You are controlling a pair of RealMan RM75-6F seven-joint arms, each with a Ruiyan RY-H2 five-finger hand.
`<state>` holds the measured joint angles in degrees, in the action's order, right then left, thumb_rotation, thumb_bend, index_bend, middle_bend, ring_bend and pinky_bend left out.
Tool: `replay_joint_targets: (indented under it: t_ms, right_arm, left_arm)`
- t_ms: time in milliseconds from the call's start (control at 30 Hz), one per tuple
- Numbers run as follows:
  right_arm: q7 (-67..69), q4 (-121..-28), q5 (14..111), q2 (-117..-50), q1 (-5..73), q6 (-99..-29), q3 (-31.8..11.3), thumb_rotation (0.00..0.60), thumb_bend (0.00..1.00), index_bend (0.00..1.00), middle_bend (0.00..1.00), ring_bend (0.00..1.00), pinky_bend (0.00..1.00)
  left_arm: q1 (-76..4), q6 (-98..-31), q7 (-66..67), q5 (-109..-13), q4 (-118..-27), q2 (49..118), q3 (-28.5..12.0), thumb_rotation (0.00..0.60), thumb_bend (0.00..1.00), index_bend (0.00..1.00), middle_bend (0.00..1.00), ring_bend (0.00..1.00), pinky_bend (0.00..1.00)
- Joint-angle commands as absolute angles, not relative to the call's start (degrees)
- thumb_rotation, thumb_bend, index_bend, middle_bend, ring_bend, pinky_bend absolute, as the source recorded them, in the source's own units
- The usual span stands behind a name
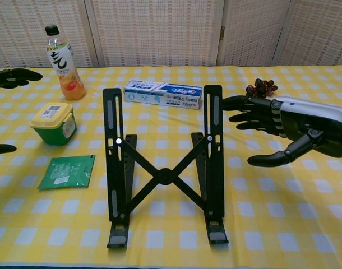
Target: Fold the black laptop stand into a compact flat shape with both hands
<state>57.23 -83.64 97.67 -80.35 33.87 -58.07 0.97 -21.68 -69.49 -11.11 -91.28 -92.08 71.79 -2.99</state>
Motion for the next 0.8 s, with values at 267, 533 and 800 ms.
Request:
replay_joint_targets:
  t_ms: [267,533,800]
  right_arm:
    - [71.35,-76.2,96.61,-86.43,39.21,-56.81,-0.54,0.6,0.26,0.0,0.0,0.05,0.0]
    - [89.52,-69.85,99.61,-89.7,44.1,-58.53,0.6,0.6,0.26,0.0,0.04,0.08,0.0]
    - [105.51,-65.55,102.67,-91.56,48.0,-62.49,2.94,0.6,0.26,0.03,0.18,0.19,0.01]
  left_arm:
    - [-27.35,-60.49,-25.62,-91.1,-91.37,72.64,-1.16,0.6,0.21,0.01,0.09,0.07,0.05]
    - [-29.2,-58.9,-28.79,-92.04,-91.25,73.02,0.05,0.6,0.21,0.01,0.09,0.07,0.05]
    - [-29.16,-59.44,-27.48,-90.77,-91.05,73.72,0.43,0.6,0.21,0.01,0.09,0.08,0.06]
